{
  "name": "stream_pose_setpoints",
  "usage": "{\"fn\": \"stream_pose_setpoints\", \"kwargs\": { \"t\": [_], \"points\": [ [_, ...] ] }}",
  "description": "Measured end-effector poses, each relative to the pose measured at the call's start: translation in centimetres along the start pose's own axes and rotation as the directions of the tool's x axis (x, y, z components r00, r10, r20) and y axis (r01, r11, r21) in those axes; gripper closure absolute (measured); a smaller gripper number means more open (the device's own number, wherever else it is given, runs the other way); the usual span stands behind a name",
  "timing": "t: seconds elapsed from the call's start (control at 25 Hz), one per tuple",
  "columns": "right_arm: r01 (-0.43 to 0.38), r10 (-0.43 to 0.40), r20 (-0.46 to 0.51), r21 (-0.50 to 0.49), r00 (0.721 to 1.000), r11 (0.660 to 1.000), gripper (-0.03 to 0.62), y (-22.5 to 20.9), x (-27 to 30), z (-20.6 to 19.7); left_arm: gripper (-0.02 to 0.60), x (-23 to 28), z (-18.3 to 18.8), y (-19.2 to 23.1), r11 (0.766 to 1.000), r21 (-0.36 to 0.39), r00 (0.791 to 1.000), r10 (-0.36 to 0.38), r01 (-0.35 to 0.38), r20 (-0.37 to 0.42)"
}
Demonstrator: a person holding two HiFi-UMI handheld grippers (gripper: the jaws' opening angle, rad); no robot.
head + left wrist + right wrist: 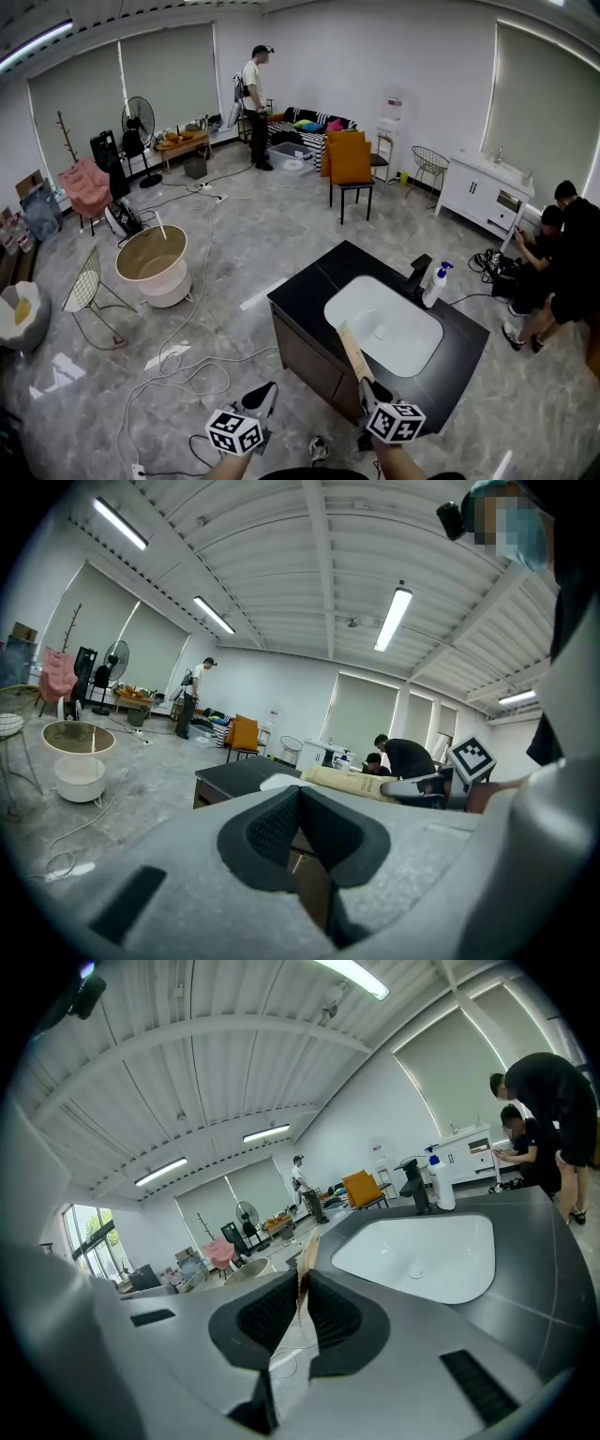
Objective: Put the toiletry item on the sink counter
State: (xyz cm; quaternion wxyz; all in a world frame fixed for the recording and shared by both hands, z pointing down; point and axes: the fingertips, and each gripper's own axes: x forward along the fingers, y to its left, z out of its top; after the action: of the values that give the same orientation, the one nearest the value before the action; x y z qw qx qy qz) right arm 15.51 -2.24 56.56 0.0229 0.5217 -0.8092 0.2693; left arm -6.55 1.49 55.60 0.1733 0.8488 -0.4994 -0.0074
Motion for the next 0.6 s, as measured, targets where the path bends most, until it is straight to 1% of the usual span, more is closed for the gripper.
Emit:
{"fn": "stream_pose_setpoints", "kwargs": {
  "t": [0.28,0.6],
  "points": [
    [-0.026,0.026,-0.016,-0.009,1.000,1.000,0.557,-3.4,4.9,3.8,0.581,6.2,1.7,1.3,1.000,-0.005,1.000,0.023,-0.023,0.007],
    [-0.058,0.056,-0.040,-0.026,0.998,0.998,0.557,-7.1,9.1,6.3,0.580,11.2,2.0,2.6,0.997,-0.028,0.997,0.075,-0.074,0.023]
  ]
}}
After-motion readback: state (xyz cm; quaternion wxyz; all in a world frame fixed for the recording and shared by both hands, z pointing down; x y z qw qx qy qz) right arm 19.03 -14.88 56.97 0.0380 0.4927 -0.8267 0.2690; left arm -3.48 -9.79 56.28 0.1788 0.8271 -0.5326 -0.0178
